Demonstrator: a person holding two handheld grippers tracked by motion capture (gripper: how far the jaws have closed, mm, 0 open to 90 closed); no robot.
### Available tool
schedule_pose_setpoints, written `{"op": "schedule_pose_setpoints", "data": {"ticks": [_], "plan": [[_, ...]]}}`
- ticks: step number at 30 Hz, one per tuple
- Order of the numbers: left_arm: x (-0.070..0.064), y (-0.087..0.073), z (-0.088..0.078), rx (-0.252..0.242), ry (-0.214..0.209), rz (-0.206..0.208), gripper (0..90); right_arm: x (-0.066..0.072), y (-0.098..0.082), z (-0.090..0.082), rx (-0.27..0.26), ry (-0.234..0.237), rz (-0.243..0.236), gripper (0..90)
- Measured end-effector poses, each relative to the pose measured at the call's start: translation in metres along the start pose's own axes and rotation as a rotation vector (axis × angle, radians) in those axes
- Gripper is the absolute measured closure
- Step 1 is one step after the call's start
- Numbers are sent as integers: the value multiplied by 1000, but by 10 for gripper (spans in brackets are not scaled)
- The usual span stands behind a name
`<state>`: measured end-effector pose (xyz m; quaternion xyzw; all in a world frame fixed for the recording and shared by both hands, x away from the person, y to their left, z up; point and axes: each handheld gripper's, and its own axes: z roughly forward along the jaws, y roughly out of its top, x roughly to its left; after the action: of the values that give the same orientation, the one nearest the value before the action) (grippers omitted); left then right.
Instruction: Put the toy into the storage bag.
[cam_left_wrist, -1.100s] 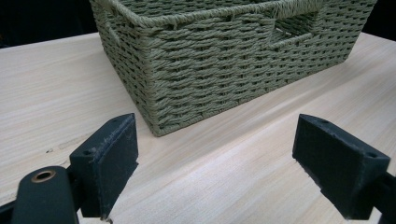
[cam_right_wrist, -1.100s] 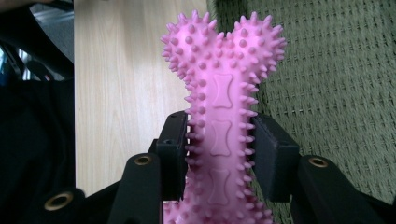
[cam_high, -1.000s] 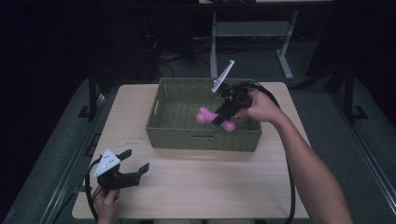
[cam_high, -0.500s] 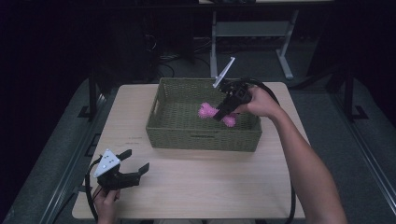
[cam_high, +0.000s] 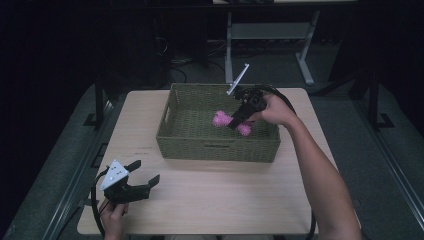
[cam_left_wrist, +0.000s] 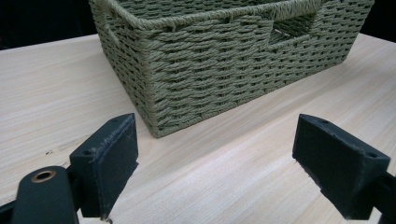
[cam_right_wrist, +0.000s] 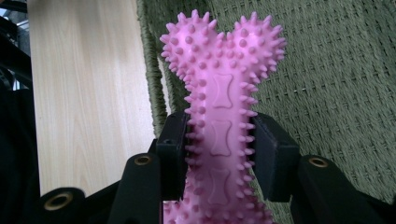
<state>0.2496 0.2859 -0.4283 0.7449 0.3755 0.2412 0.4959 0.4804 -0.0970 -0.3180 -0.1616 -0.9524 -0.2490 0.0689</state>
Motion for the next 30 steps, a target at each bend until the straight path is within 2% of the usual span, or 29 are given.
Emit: {"op": "schedule_pose_setpoints", "data": {"ticks": [16, 30], "plan": [[0, 0, 0, 1, -1, -5, 138, -14, -10, 16, -9, 21, 51, 582], [0, 0, 0, 2, 0, -4, 139, -19, -12, 23, -4, 26, 63, 580]]}}
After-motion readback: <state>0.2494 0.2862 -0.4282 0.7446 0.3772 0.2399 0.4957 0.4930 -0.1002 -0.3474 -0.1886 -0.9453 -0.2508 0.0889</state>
